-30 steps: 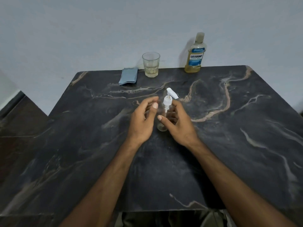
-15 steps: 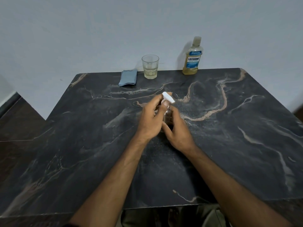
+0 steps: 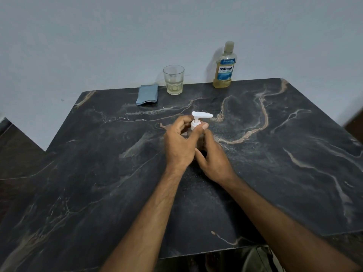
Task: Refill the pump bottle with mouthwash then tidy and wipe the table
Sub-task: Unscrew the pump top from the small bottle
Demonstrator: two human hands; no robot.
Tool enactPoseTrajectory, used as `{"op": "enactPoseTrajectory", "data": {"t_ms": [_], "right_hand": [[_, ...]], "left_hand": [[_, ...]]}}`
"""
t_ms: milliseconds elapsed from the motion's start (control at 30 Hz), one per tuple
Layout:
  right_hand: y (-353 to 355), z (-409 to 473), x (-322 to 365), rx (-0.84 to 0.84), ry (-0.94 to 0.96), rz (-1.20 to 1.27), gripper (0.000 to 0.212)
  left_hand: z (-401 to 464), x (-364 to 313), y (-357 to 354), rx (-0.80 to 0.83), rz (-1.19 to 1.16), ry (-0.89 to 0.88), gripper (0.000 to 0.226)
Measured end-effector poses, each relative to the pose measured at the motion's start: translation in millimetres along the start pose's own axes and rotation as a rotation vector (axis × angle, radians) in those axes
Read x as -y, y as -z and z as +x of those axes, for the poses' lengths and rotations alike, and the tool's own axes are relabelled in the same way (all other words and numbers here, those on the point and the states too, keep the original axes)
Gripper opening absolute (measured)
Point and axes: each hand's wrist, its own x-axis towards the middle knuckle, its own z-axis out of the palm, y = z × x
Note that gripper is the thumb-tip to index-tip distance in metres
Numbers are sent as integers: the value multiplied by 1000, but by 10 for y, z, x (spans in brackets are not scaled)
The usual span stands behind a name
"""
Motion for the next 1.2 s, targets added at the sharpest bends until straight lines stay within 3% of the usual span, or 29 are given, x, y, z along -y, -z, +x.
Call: {"op": "enactPoseTrajectory", "data": {"t_ms": [267,600,800,1000,1200], "right_hand": [[-1,13,-8,11,-22,-2,62],[25,-5,37,-8,-8,13,60],[11,-14,25,-4,-22,-6,56],[0,0,9,-19,-24,12,50],[-13,-7,6,-22,-12,-5,56]], "left_hand": [[23,-20,-62,-2,31,54,37],[12,141,130,216,-143,1,25],[14,129,66,124,-244,78,24],[23,144,77,164,-321,108,24],[-3,138,54,138,-342,115,21]]}}
